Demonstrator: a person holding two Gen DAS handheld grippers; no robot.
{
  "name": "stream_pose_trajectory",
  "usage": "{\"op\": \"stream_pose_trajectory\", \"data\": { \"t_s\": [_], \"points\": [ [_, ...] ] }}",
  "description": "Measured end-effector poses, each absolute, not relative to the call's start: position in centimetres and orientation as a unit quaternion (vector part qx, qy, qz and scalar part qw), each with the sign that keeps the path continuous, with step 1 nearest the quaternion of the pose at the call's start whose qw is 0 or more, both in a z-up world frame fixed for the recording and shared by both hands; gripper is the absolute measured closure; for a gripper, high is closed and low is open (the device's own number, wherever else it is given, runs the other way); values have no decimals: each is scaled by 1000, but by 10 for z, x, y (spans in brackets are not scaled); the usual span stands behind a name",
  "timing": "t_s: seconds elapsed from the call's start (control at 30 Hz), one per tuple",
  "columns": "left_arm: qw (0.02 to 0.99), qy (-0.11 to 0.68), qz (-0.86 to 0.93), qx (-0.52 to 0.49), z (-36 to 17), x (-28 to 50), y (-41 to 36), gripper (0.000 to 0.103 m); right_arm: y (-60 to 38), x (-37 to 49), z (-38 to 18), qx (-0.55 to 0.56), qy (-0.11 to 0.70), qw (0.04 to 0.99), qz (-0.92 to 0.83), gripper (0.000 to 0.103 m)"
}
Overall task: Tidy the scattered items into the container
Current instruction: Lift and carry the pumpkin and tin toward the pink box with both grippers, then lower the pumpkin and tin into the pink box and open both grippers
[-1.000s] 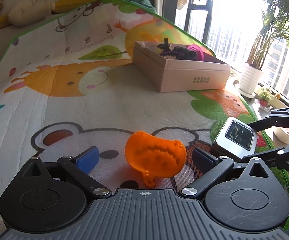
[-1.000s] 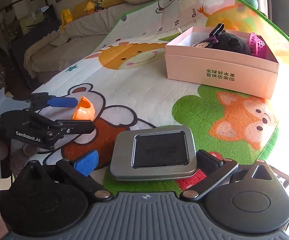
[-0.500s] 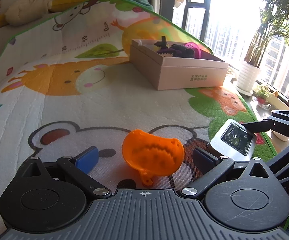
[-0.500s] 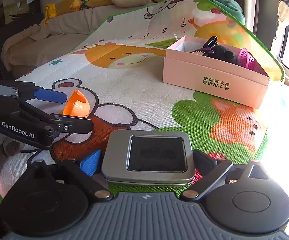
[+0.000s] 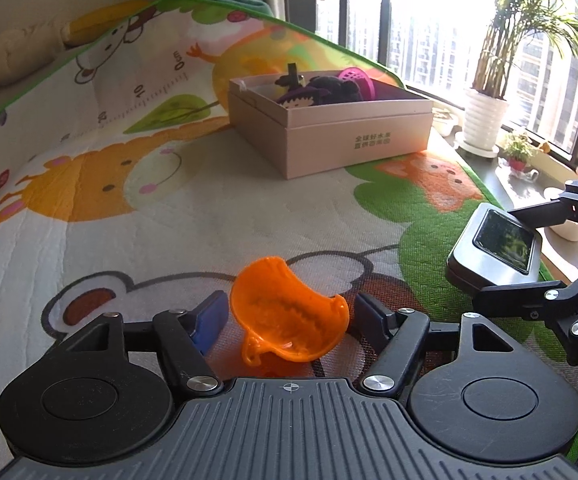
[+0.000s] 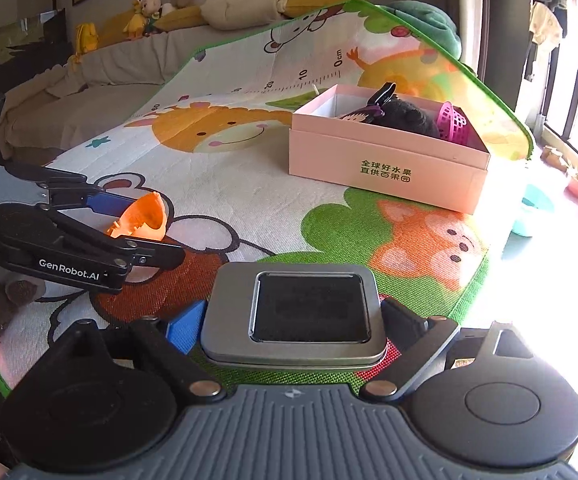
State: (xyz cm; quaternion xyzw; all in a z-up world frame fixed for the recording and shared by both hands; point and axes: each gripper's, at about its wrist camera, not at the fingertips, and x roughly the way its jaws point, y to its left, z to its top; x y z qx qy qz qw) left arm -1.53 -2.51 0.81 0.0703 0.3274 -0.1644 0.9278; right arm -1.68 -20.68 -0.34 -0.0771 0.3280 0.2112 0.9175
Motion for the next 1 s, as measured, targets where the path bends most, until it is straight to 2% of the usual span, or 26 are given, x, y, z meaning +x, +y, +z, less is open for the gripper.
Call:
{"op": "stream_pose_trajectory", "data": {
  "t_s": [0.07, 0.43, 0.7, 0.87, 0.93, 1.0],
  "points": [
    [929, 322, -168, 76, 11, -19, -28, 47, -210, -18, -1, -75, 324, 919, 210, 11],
    [927, 291, -211, 107, 37, -15, -60, 47, -235, -16, 7, -60, 316, 926, 197, 11],
    [932, 229, -240, 144, 76, 65, -102, 47, -270, 31, 43, -24, 298, 938, 175, 11],
    [941, 208, -231, 133, 77, 132, -111, 46, -280, 87, 73, -6, 262, 953, 151, 11],
    [941, 218, -233, 117, 72, 155, -110, 44, -274, 115, 78, -2, 255, 955, 149, 11],
    [938, 234, -235, 97, 65, 173, -104, 34, -267, 141, 80, 0, 247, 957, 154, 11]
  ]
}}
